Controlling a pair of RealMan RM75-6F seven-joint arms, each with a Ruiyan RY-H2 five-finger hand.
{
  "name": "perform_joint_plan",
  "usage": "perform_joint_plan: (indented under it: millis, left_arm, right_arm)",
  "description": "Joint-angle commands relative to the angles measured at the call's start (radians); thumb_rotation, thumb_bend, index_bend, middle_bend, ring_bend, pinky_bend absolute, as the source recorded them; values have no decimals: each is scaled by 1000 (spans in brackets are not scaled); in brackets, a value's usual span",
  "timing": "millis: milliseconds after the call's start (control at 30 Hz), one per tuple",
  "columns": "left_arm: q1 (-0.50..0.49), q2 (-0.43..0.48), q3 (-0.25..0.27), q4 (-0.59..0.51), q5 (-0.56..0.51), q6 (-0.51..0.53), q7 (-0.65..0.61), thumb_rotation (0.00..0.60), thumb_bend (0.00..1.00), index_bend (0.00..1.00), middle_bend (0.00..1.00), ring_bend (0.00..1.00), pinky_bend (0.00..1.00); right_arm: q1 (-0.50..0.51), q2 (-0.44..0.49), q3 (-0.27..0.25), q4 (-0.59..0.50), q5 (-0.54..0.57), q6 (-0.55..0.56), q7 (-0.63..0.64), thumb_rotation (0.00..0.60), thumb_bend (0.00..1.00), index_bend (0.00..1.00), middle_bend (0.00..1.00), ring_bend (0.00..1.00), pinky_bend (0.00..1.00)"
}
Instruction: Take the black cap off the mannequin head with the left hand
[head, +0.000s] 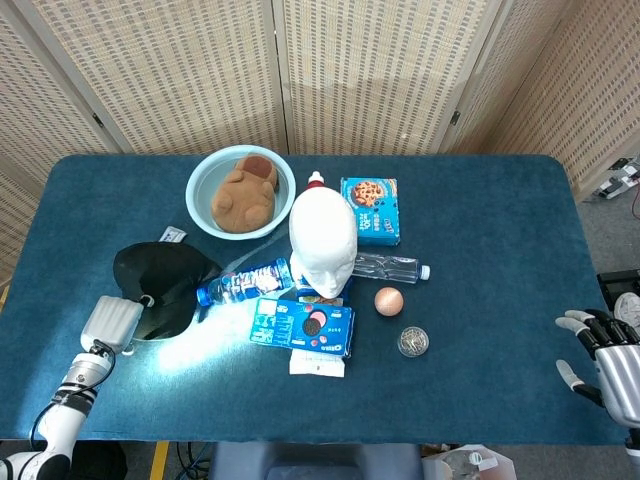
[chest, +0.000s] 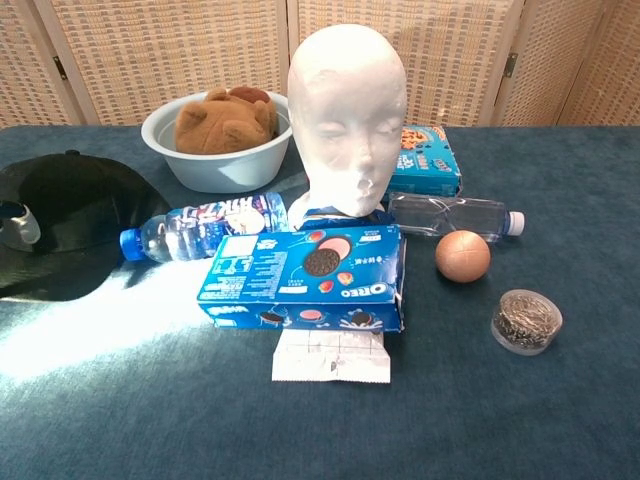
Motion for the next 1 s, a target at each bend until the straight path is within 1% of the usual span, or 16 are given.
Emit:
perform_joint_plan:
  millis: [33,167,233,333,433,600,700,800,933,1000]
  left_arm:
    - [8,-8,-3,-15,-4,48,35,600,0,0,401,518,928]
    - [21,-13,-13,-24,11,93,19,600,0,0,342,481,908]
    - [31,-1,-18,-42,16,112,0,600,0,0,291,441,873]
    - [52,19,-27,-71,34,146,-51,600,0,0,257,402,817]
    - [80,40,-35,-96,63,191,-116,600,0,0,239,376,745]
    - [139,75,-30,-141,132,283,-208,600,0,0,237,367,696]
    - [172,86,-26,-155,161,330,-246,600,0,0,235,359,644]
    - [209,101,-20,-173,172,369,-274,600,0,0,208,310,556]
    - [254,118,-4,-196,188,411,-291,600,0,0,138,219,425]
    - [276,117,4,-203,204,435,-299,600,0,0,123,201,394]
  right_arm:
    - [0,-1,-1,3,-1,0,3,600,286,327,282,190,295]
    - [-3,0,0,6,-1,6,7,600,286,327,282,190,295]
    - [-5,1,0,8,1,9,9,600,286,327,282,190,295]
    - [-6,2,0,10,4,7,10,600,286,327,282,190,295]
    - [-6,3,0,11,8,3,10,600,287,327,282,190,295]
    - [0,7,0,10,16,-15,7,600,286,327,282,190,295]
    - [7,8,-2,8,19,-32,5,600,286,327,282,190,295]
    - [17,11,-9,5,12,-53,5,600,286,327,282,190,295]
    - [33,15,-14,3,-4,-76,10,600,286,327,282,190,293]
    - [40,14,-17,2,-16,-82,21,600,286,327,282,190,292]
